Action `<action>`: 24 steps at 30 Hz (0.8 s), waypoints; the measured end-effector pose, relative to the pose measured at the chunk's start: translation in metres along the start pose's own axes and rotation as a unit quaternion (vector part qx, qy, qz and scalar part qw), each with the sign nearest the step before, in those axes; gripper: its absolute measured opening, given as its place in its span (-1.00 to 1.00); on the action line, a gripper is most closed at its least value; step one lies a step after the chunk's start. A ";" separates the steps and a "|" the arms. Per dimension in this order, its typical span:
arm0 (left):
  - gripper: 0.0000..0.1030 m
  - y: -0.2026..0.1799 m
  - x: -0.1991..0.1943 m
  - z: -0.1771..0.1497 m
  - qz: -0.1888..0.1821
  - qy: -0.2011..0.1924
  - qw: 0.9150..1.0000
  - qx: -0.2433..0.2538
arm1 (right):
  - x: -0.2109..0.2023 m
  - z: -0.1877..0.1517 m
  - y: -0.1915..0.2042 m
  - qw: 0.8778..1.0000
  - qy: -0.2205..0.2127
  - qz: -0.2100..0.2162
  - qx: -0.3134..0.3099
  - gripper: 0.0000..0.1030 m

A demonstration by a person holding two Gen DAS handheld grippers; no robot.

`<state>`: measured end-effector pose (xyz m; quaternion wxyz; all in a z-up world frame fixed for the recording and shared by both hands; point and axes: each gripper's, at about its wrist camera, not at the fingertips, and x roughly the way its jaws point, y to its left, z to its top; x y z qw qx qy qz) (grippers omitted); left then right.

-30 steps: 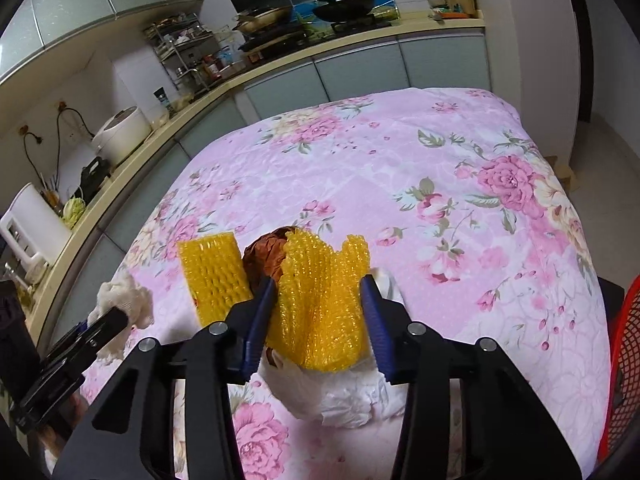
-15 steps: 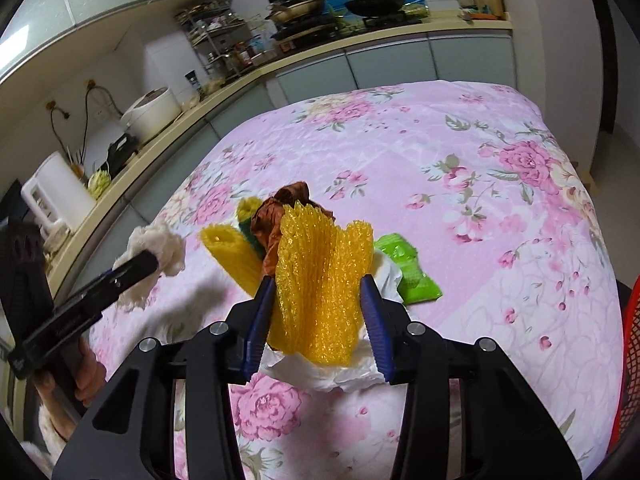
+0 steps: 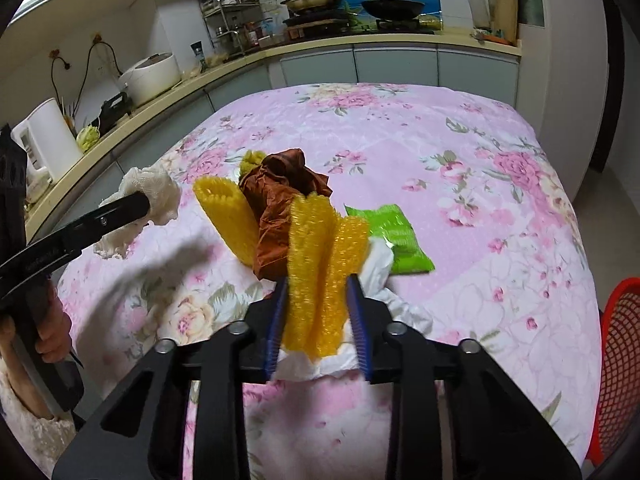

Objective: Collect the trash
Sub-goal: 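Grasp the cream mesh cloth with the left tool while the right tool grasps the yellow foam net, then lift both held items and carry them over the red basket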

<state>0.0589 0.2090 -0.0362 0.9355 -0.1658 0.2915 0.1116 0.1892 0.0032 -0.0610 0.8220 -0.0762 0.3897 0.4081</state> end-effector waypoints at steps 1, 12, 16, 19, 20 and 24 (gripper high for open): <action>-0.30 -0.001 0.000 0.000 0.000 0.000 1.000 0.001 | -0.003 -0.001 -0.002 1.000 -0.003 0.001 0.004 -0.55; -0.30 -0.008 -0.002 0.000 0.003 -0.004 1.000 0.011 | -0.044 0.001 -0.005 0.998 -0.057 0.004 0.019 -0.58; -0.30 -0.012 -0.006 0.002 0.001 -0.008 1.000 0.016 | -0.059 0.006 -0.006 0.997 -0.076 0.011 0.024 -0.58; -0.30 -0.014 -0.010 0.003 0.000 -0.013 1.000 0.019 | -0.069 0.007 -0.008 0.996 -0.087 0.013 0.030 -0.58; -0.30 -0.015 -0.011 0.003 0.000 -0.013 1.000 0.020 | -0.072 0.008 -0.009 0.995 -0.091 0.013 0.031 -0.58; -0.30 -0.021 -0.013 0.004 -0.001 -0.017 1.000 0.024 | -0.085 0.010 -0.015 0.993 -0.107 0.011 0.039 -0.58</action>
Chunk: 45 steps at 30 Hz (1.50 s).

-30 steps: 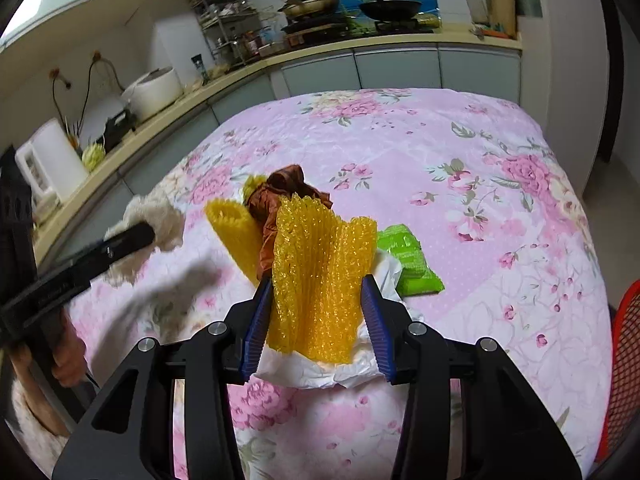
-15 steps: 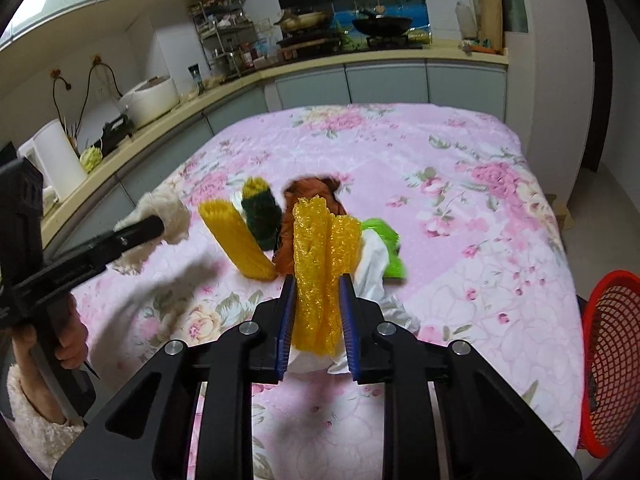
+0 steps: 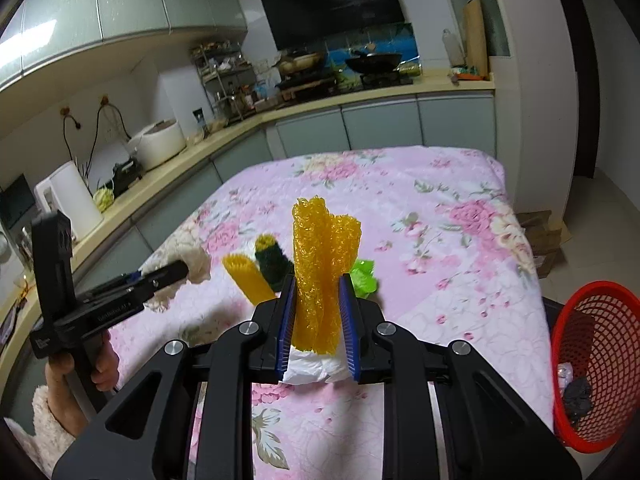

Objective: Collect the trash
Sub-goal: 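Lift both held items and carry them over the red basket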

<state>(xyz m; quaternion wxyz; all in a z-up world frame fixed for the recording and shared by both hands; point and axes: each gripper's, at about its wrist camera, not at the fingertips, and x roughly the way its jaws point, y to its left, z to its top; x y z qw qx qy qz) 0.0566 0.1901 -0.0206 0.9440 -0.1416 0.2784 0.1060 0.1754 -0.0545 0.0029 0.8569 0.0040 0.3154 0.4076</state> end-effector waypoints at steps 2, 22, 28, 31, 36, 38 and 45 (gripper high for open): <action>-0.30 -0.003 -0.001 0.001 -0.002 -0.002 1.000 0.002 | -0.008 0.003 -0.002 1.000 -0.009 -0.004 0.001 -0.58; -0.30 -0.101 -0.006 0.022 -0.062 -0.028 0.994 0.086 | -0.076 0.014 -0.042 0.995 -0.079 -0.048 0.024 -0.58; -0.30 -0.154 0.000 0.021 -0.097 -0.025 0.986 0.131 | -0.097 0.012 -0.063 0.992 -0.095 -0.074 0.038 -0.58; -0.30 -0.174 0.005 0.020 -0.109 -0.023 0.983 0.146 | -0.107 0.010 -0.074 0.990 -0.103 -0.088 0.045 -0.58; -0.30 -0.206 0.010 0.021 -0.128 -0.020 0.977 0.169 | -0.120 0.008 -0.087 0.986 -0.115 -0.108 0.058 -0.58; -0.30 -0.216 0.012 0.021 -0.135 -0.020 0.975 0.175 | -0.123 0.009 -0.092 0.984 -0.118 -0.120 0.062 -0.58; -0.30 -0.241 0.018 0.023 -0.157 -0.013 0.970 0.184 | -0.133 0.007 -0.107 0.976 -0.128 -0.156 0.080 -0.58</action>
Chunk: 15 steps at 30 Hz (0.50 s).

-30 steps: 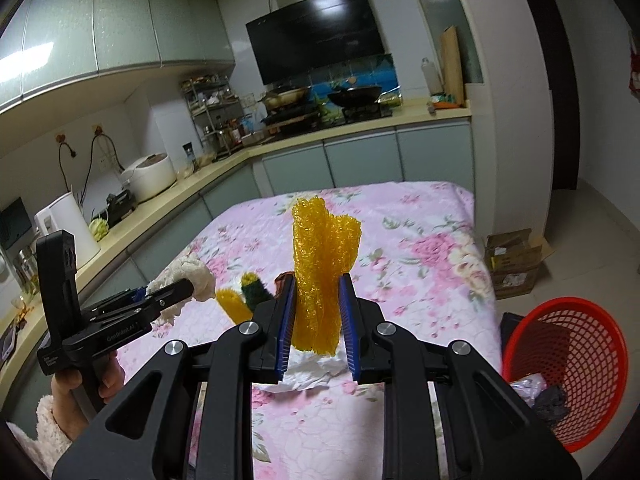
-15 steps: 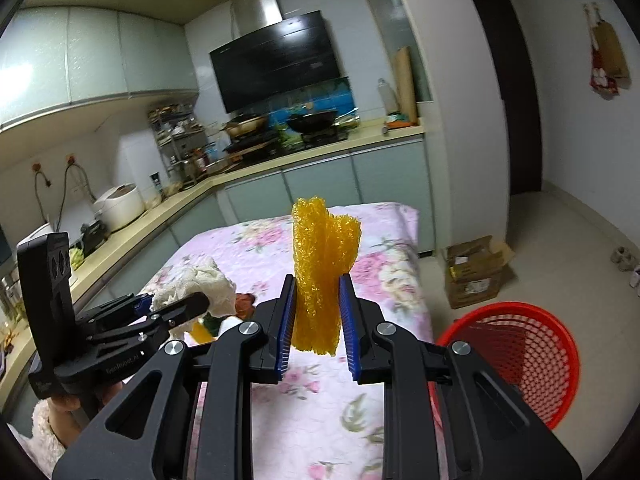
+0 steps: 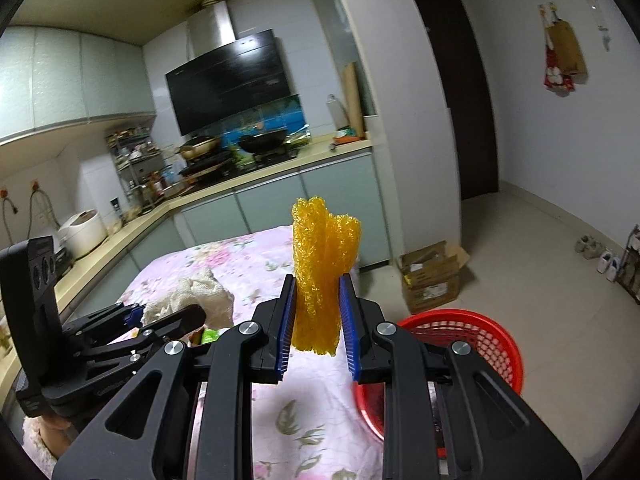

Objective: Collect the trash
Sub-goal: 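Lift both held items and carry them over the red basket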

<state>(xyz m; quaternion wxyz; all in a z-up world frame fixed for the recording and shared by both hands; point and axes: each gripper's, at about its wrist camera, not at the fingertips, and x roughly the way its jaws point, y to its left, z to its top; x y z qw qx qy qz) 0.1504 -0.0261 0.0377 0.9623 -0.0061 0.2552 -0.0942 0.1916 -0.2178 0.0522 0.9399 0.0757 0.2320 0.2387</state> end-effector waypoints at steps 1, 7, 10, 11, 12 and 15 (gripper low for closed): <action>-0.30 -0.002 0.001 0.001 -0.003 0.000 1.000 0.000 | 0.000 0.001 -0.003 1.000 0.000 -0.007 0.003 -0.58; -0.30 -0.012 0.011 0.009 -0.026 0.006 1.000 -0.005 | -0.005 0.002 -0.017 0.999 -0.007 -0.052 0.013 -0.58; -0.30 -0.019 0.018 0.014 -0.037 0.009 0.999 -0.002 | -0.005 0.004 -0.025 0.998 -0.008 -0.066 0.024 -0.58; -0.30 -0.020 0.019 0.015 -0.040 0.009 0.999 -0.002 | -0.006 0.004 -0.026 0.997 -0.008 -0.069 0.026 -0.58; -0.30 -0.022 0.021 0.017 -0.043 0.010 0.999 -0.002 | -0.006 0.004 -0.029 0.997 -0.008 -0.074 0.030 -0.58; -0.30 -0.027 0.027 0.020 -0.053 0.013 0.998 -0.004 | -0.006 0.004 -0.033 0.996 -0.007 -0.083 0.039 -0.58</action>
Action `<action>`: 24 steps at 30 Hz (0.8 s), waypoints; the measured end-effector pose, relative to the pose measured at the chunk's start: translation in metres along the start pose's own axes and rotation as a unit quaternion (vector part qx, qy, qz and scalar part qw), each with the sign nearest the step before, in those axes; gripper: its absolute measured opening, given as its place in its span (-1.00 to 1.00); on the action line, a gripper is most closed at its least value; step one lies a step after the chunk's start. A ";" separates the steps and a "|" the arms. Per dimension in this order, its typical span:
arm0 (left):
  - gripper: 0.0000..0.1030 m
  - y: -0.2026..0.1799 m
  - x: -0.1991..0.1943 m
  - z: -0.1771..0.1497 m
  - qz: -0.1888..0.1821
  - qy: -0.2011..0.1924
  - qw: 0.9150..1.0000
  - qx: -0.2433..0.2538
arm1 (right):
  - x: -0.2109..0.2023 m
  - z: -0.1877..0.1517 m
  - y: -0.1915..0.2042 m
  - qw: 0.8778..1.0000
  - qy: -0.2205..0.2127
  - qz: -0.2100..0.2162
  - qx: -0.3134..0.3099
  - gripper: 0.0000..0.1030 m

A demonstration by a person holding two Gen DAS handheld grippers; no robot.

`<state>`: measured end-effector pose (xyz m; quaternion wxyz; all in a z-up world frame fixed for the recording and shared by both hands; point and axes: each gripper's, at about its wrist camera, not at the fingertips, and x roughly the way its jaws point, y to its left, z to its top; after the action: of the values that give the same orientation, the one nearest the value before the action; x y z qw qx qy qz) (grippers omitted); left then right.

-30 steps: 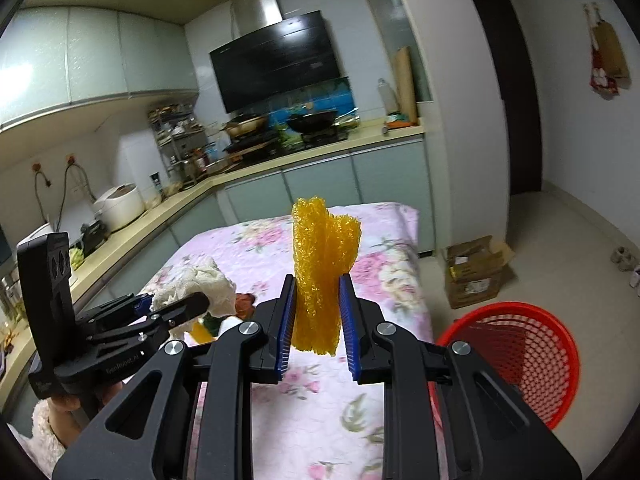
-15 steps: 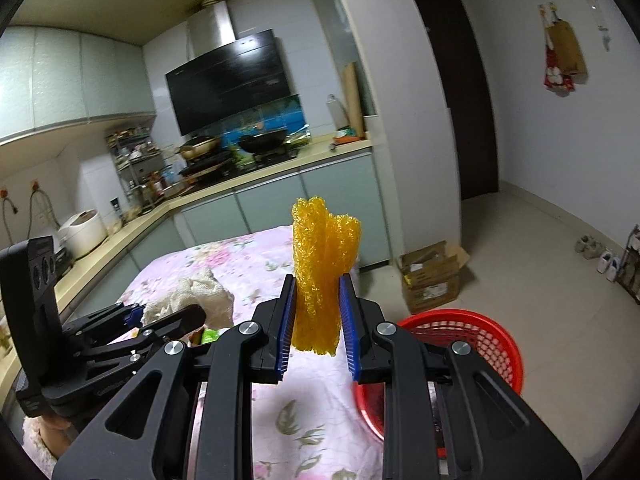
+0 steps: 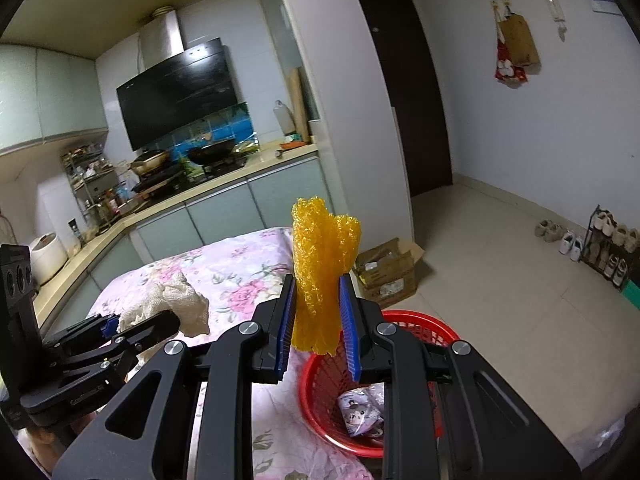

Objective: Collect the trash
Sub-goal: 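Lift both held items and carry them over the red basket, then open both tools to drop the mesh cloth and foam net into the basket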

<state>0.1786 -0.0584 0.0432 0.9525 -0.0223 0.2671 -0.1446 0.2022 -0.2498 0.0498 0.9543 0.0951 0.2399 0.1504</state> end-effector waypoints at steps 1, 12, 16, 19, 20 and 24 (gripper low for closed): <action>-0.30 -0.002 0.003 0.001 -0.004 0.001 1.000 0.000 | 0.000 0.000 -0.001 1.000 0.000 -0.003 0.002 -0.58; -0.30 -0.018 0.037 0.007 -0.042 0.029 0.999 -0.011 | 0.009 -0.004 -0.025 0.997 0.015 -0.077 0.023 -0.57; -0.30 -0.029 0.057 0.005 -0.048 0.048 0.998 -0.004 | 0.021 -0.009 -0.042 0.994 0.032 -0.095 0.040 -0.57; -0.30 -0.038 0.072 0.002 -0.051 0.063 0.997 0.001 | 0.030 -0.015 -0.054 0.992 0.049 -0.107 0.054 -0.57; -0.30 -0.041 0.079 0.000 -0.052 0.070 0.996 0.003 | 0.034 -0.017 -0.058 0.991 0.055 -0.111 0.058 -0.57; -0.28 -0.053 0.101 -0.010 -0.050 0.093 0.994 0.016 | 0.047 -0.023 -0.067 0.987 0.077 -0.120 0.071 -0.56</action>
<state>0.2420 -0.1382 -0.0099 0.9151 -0.0069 0.3511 -0.1980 0.2467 -0.2949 -0.0076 0.9351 0.1208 0.3322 0.0240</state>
